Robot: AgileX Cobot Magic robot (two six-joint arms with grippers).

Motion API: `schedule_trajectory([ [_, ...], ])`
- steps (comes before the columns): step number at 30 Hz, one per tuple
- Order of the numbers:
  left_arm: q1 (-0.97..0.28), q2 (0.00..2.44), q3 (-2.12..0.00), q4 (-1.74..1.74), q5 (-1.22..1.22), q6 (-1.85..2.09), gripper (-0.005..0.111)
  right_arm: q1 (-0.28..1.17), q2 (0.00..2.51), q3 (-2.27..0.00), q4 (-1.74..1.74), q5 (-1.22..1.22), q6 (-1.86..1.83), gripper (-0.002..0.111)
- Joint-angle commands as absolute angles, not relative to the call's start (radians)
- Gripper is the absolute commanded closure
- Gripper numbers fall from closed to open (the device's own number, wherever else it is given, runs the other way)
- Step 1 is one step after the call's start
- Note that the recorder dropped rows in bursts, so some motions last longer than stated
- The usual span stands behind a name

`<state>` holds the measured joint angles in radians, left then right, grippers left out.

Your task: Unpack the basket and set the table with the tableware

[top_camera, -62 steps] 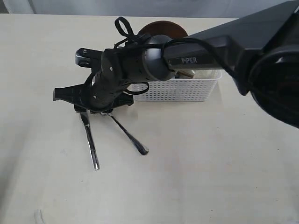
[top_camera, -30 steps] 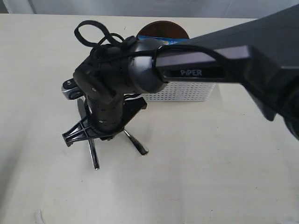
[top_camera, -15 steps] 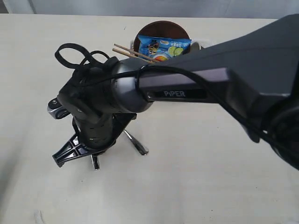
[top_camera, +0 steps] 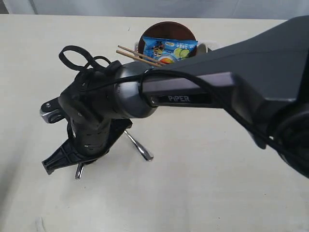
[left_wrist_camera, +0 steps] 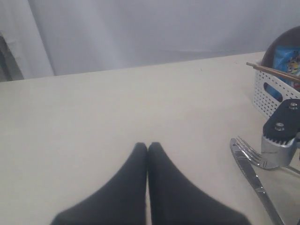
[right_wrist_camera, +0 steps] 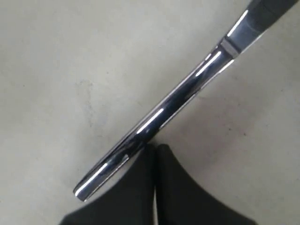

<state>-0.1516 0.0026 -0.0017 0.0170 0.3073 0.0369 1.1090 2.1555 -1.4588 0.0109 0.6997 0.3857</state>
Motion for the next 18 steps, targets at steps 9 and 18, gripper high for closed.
schedule_trajectory([
  [9,-0.150,0.000,0.000,0.020,0.299,0.033,0.107,0.957,2.028,-1.453,-0.253,0.870,0.501,0.109],
  [18,-0.150,0.000,0.000,0.020,0.299,0.033,0.107,0.900,2.111,-1.453,-0.248,0.903,0.473,0.109],
])
